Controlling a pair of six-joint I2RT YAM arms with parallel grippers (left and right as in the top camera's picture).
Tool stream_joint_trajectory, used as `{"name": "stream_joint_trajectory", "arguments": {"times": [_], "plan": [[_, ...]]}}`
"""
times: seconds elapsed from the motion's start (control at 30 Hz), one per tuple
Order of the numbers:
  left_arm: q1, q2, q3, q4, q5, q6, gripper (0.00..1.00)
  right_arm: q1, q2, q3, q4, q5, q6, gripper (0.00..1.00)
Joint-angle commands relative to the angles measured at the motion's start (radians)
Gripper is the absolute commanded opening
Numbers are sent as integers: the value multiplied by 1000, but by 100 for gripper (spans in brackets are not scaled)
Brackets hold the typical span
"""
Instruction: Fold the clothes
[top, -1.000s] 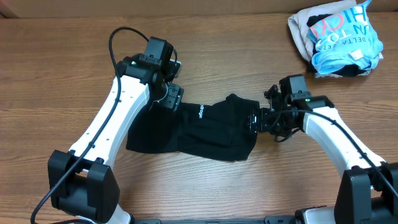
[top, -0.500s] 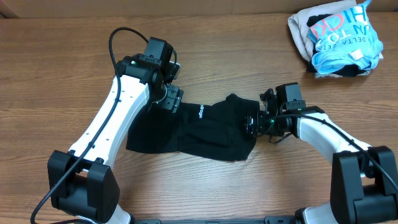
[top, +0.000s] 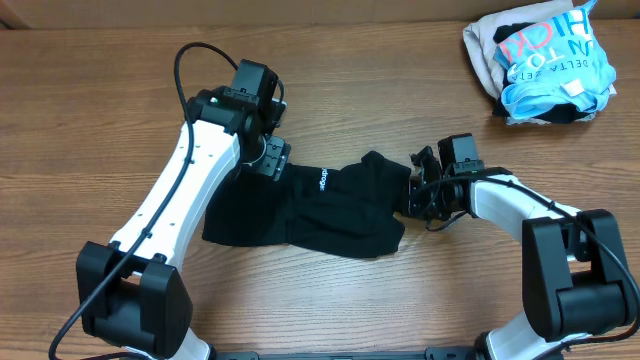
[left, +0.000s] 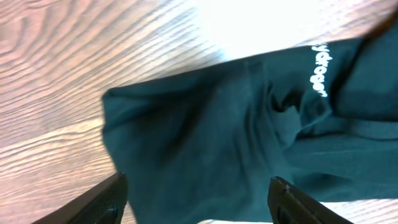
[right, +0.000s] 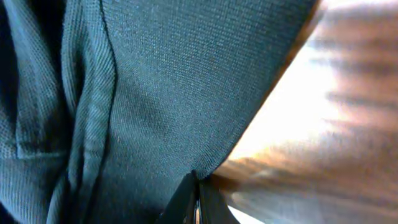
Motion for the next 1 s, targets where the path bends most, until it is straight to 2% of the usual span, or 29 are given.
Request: {"name": "stream_joint_trajectory", "arguments": {"times": [0.0,0.27,0.47,0.77,0.87,0.97], "plan": [[43,-7,90,-25,-48,-18,73,-63,-15,-8,-50,0,10,4],[163,-7,292,-113,-48,-17,73,-253,-203,113,-312,-22,-106,4],[227,-7,351,-149,-48,20,73,-282,-273,237,-495,-18,-200,4],[239,-7,351,-154,-48,21,74,-198,-273,343,-579,-88,-198,4],[239,-7,351,-142,-63,21,74,-107,-273,388,-565,-104,-148,4],[239,-7,351,-130,-86,21,75,28,-273,422,-478,-105,-52,4]]}}
